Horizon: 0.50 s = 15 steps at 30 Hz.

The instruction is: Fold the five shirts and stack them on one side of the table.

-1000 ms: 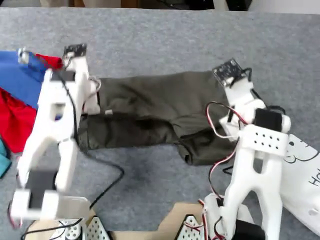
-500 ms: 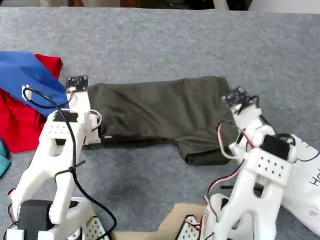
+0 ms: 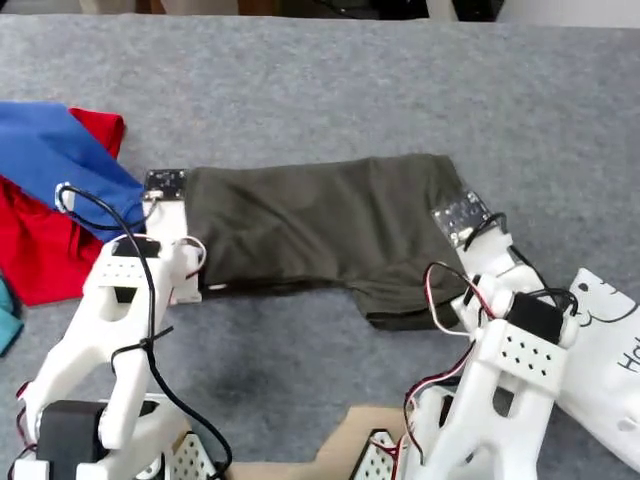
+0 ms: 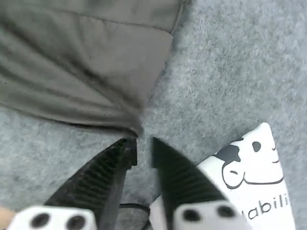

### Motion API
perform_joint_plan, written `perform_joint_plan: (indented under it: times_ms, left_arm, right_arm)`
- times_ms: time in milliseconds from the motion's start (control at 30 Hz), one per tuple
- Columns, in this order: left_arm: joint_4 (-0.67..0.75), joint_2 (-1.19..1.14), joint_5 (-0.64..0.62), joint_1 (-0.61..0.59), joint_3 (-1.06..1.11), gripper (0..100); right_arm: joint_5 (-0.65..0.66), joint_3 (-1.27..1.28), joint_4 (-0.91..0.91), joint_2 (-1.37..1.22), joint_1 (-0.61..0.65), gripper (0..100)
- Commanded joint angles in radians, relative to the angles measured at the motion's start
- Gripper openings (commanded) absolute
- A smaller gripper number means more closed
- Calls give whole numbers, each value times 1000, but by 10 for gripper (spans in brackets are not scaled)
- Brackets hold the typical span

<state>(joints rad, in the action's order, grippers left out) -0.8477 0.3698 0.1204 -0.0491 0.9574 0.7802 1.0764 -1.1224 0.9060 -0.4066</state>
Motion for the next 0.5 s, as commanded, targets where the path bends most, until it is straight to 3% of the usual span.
perform_joint_plan:
  times_ms: [0,133,333,400,467]
  left_arm:
    - [20,31,-74,-57,-26,122]
    - [8,33,-249,-77,-31,237]
    - [-107,33,-256,-78,-114,253]
    - [-166,33,-256,-84,-175,253]
    - [-255,35,-253,-98,-253,257]
  right_arm:
    - [61,-1,5,24,-21,295]
    - [61,-25,2,25,-22,391]
    - [57,-104,2,19,-16,393]
    - [32,-140,2,16,-15,371]
    - [14,-180,2,16,1,287]
